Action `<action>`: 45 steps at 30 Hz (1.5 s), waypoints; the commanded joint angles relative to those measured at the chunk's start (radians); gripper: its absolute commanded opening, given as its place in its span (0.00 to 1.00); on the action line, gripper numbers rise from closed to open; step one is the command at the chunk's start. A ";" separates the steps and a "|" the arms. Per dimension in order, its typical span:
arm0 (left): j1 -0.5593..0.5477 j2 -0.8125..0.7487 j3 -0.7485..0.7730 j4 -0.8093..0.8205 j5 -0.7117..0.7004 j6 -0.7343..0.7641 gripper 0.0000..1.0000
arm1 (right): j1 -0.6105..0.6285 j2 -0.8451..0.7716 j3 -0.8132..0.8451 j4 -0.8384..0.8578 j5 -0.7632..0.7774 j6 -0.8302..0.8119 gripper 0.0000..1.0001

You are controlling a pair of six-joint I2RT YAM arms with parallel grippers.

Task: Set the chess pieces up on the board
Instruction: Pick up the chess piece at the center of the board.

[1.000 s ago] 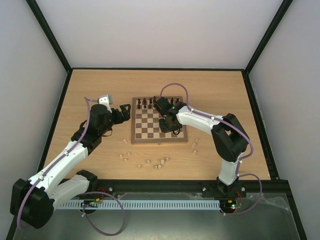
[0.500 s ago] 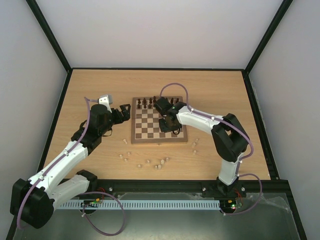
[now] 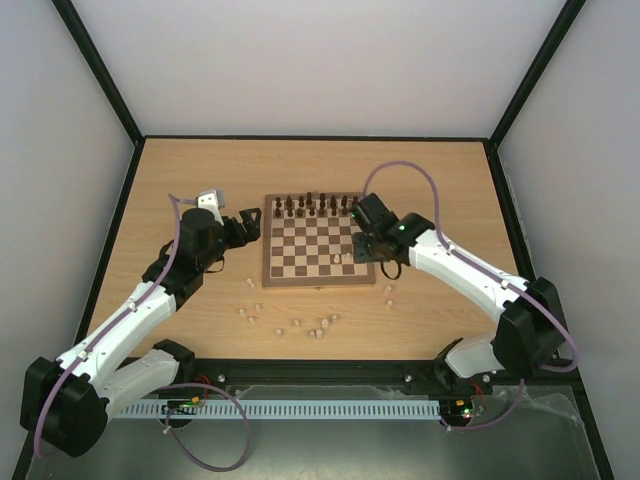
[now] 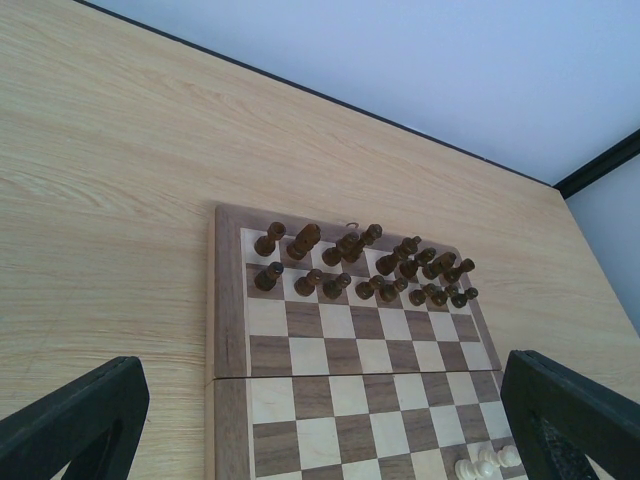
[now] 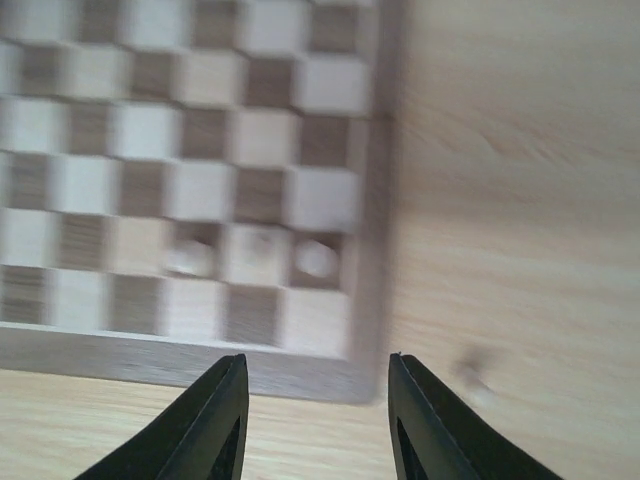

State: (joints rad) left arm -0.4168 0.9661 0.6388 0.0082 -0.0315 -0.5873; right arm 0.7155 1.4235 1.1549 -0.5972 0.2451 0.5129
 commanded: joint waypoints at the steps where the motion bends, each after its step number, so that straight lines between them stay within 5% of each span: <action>1: -0.002 -0.016 0.021 -0.008 -0.004 0.000 1.00 | -0.090 -0.057 -0.158 -0.095 0.030 0.065 0.40; 20: 0.003 -0.016 0.019 -0.005 0.015 -0.003 1.00 | -0.195 0.081 -0.304 0.025 -0.017 0.075 0.38; 26: 0.004 -0.013 0.018 -0.005 0.014 -0.003 1.00 | -0.197 0.124 -0.322 0.056 -0.035 0.069 0.32; 34: 0.006 -0.005 0.017 -0.002 0.017 -0.002 0.99 | -0.203 0.125 -0.318 0.059 -0.018 0.070 0.10; 45: 0.009 -0.003 0.017 -0.003 0.007 0.000 0.99 | -0.205 0.059 -0.155 -0.048 0.050 0.035 0.07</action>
State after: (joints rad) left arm -0.4137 0.9665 0.6388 0.0082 -0.0261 -0.5873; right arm 0.5163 1.5387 0.8993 -0.5556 0.2604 0.5686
